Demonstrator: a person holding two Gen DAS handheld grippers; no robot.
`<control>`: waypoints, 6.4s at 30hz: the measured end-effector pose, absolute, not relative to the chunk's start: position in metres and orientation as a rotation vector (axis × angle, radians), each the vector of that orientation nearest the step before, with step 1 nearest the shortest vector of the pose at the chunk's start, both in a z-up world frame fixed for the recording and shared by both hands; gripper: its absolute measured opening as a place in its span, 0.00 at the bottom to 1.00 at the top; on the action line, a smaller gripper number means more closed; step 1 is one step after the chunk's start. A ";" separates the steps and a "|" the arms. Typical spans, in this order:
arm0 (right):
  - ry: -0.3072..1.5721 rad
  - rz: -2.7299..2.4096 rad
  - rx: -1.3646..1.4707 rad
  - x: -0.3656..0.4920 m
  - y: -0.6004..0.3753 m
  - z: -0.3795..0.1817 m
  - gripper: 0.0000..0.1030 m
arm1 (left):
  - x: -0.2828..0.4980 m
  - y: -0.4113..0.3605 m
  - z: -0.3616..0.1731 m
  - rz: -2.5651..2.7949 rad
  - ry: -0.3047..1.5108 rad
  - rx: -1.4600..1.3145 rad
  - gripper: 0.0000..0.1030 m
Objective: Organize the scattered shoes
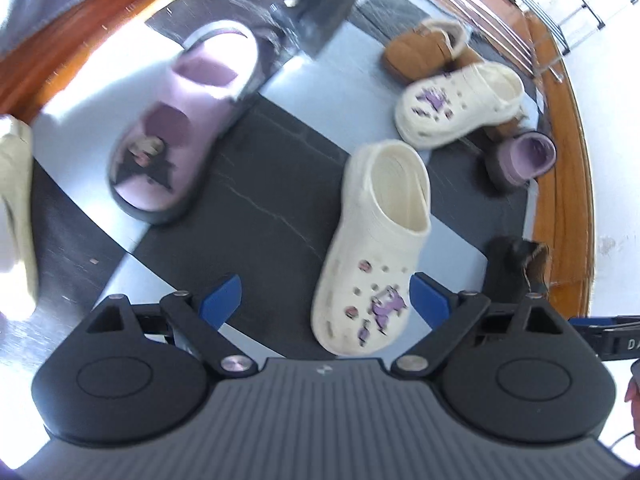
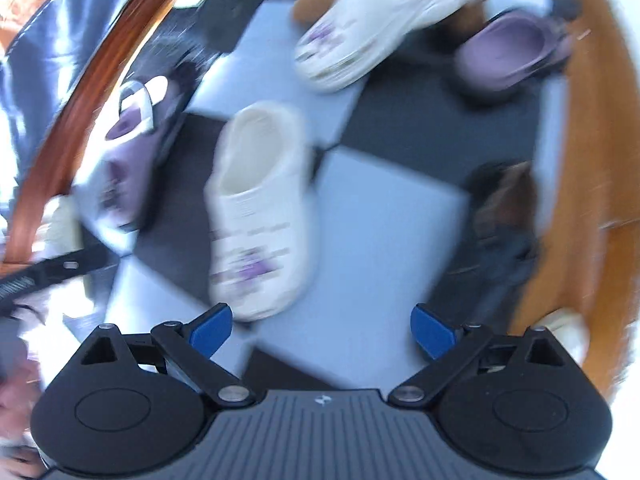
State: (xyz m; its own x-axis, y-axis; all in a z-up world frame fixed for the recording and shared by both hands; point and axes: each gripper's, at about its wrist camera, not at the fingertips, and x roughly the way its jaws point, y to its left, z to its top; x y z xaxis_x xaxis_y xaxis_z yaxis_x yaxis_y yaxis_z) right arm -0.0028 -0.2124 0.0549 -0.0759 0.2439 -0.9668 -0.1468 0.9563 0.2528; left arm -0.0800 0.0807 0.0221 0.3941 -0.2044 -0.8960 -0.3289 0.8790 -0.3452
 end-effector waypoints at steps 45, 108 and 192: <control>1.154 0.788 0.145 0.051 0.121 -0.085 0.67 | -0.100 0.264 -0.049 0.323 1.086 -0.716 0.94; 1.016 0.108 0.308 0.132 -0.312 0.007 0.81 | 0.241 -0.071 -0.042 -0.062 1.132 -0.604 0.29; 0.999 0.650 -0.241 0.068 -0.054 -0.013 0.85 | -0.013 0.109 -0.039 0.115 1.178 -0.574 0.79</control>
State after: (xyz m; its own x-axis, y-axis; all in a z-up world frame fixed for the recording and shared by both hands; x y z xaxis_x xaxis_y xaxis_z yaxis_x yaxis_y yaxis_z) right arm 0.0675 -0.0539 -0.0128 0.3733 0.3949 -0.8394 -0.6076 0.7879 0.1004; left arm -0.0131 0.1094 -0.0393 0.3949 -0.2077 -0.8949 -0.3767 0.8519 -0.3640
